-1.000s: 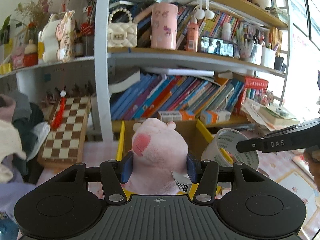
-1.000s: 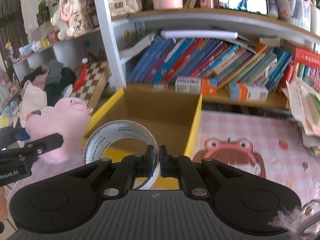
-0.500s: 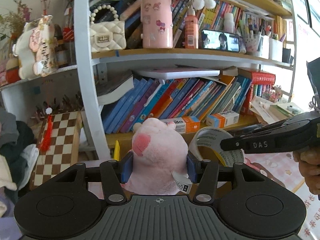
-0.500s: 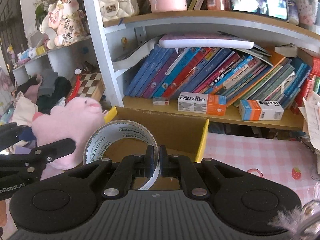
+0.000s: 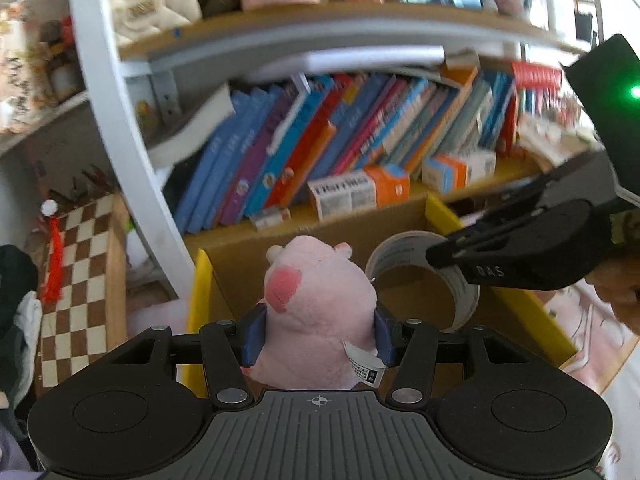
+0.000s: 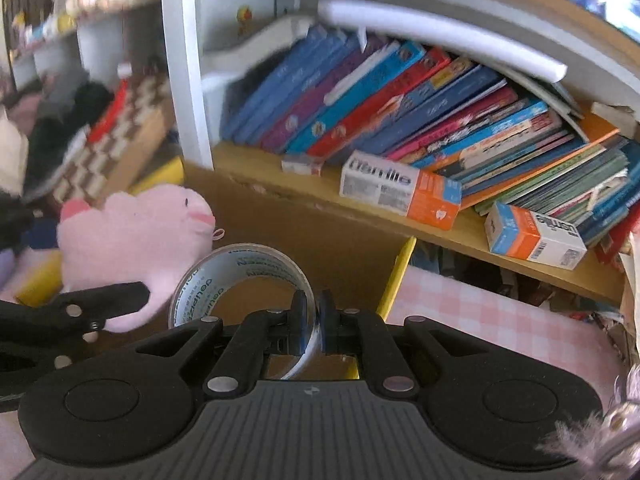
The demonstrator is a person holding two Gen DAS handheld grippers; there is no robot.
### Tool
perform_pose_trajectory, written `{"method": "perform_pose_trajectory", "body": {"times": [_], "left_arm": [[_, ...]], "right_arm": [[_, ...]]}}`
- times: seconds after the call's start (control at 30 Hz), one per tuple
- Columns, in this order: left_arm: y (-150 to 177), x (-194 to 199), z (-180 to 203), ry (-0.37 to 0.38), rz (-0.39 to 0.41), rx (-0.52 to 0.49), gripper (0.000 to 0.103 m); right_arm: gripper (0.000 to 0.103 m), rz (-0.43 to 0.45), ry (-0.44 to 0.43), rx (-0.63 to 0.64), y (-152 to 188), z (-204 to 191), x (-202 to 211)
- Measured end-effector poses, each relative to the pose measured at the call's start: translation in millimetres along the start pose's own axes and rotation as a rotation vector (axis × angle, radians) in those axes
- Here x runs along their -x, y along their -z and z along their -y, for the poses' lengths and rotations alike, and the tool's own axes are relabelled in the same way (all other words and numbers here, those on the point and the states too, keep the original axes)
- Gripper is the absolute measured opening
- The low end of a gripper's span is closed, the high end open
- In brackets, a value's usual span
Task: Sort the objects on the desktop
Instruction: 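Lift the pig with the left gripper while the right gripper carries the tape roll over the yellow box, then drop the pig into the yellow box with the left gripper while the right gripper releases the tape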
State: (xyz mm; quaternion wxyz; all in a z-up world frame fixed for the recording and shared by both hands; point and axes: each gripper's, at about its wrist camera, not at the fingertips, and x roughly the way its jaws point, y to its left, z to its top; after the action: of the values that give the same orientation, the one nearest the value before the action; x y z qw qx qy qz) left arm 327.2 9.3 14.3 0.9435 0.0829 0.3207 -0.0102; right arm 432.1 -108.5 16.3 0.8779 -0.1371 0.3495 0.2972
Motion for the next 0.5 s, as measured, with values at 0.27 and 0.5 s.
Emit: {"method": "perform_pose_trajectory", "body": {"times": [0.27, 0.5], "left_arm": [[5.1, -29.9, 0.1, 0.001, -0.093, -0.019, 0.053], [11.8, -47.0, 6.5, 0.006, -0.167, -0.056, 0.053]], "right_arm": [[0.007, -0.054, -0.004, 0.116, 3.1, -8.1, -28.3], [0.009, -0.089, 0.021, 0.320, 3.0, -25.0, -41.7]]}}
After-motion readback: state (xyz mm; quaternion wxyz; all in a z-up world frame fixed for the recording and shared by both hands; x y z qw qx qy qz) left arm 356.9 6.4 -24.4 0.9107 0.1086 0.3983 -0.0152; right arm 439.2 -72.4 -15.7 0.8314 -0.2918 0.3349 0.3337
